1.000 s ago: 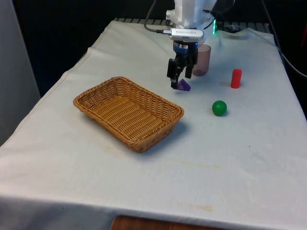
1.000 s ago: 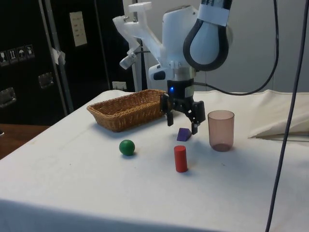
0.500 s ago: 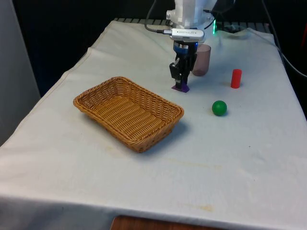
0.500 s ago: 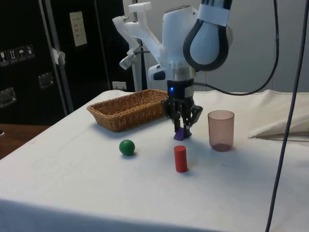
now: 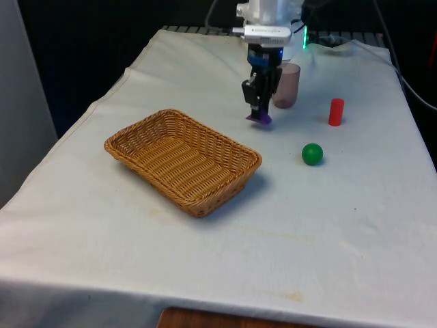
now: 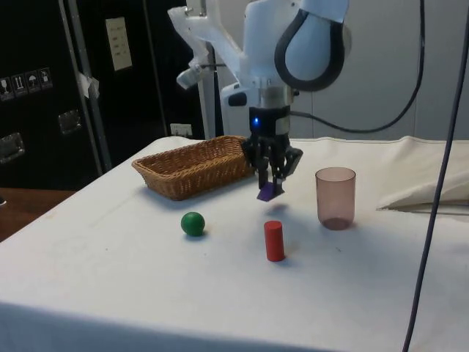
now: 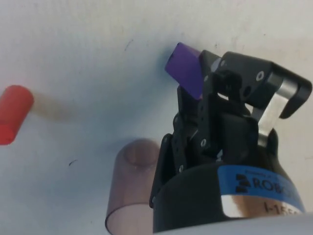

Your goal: Pick up the triangular block and place it into the basket.

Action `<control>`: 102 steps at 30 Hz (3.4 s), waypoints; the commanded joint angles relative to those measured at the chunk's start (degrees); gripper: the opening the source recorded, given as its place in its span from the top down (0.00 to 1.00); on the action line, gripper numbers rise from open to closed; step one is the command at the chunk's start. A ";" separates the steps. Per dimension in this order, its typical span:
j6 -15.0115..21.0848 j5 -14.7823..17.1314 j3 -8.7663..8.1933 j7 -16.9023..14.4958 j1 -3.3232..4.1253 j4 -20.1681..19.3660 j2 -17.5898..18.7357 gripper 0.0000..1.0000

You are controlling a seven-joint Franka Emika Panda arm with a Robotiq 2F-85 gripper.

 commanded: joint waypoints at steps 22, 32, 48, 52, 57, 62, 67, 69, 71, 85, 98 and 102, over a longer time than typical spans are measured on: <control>-11.69 -1.09 -1.32 1.20 -0.17 6.42 -6.82 0.67; -15.64 -0.63 -1.66 1.83 -0.23 10.08 -7.39 0.67; -20.11 0.06 -2.18 3.21 -0.29 15.41 -6.99 0.67; -20.97 0.86 -2.29 3.21 -0.34 17.19 -6.36 0.67; -21.26 2.01 -2.41 2.58 -0.46 18.74 -5.10 0.67; -21.49 4.47 -2.69 1.20 -0.57 21.08 -3.15 0.67; -21.72 5.56 -2.92 0.69 -0.63 22.46 -2.06 0.67; -21.89 6.25 -3.09 0.52 -0.74 23.43 -1.38 0.67; -21.31 5.50 -3.38 1.20 -0.52 23.32 -1.32 0.67; -22.29 10.08 -3.90 0.23 -1.26 28.02 2.12 0.67; -22.17 12.78 -4.81 0.86 -1.55 29.74 3.55 0.67; -22.17 13.46 -5.10 1.20 -1.66 30.02 3.84 0.67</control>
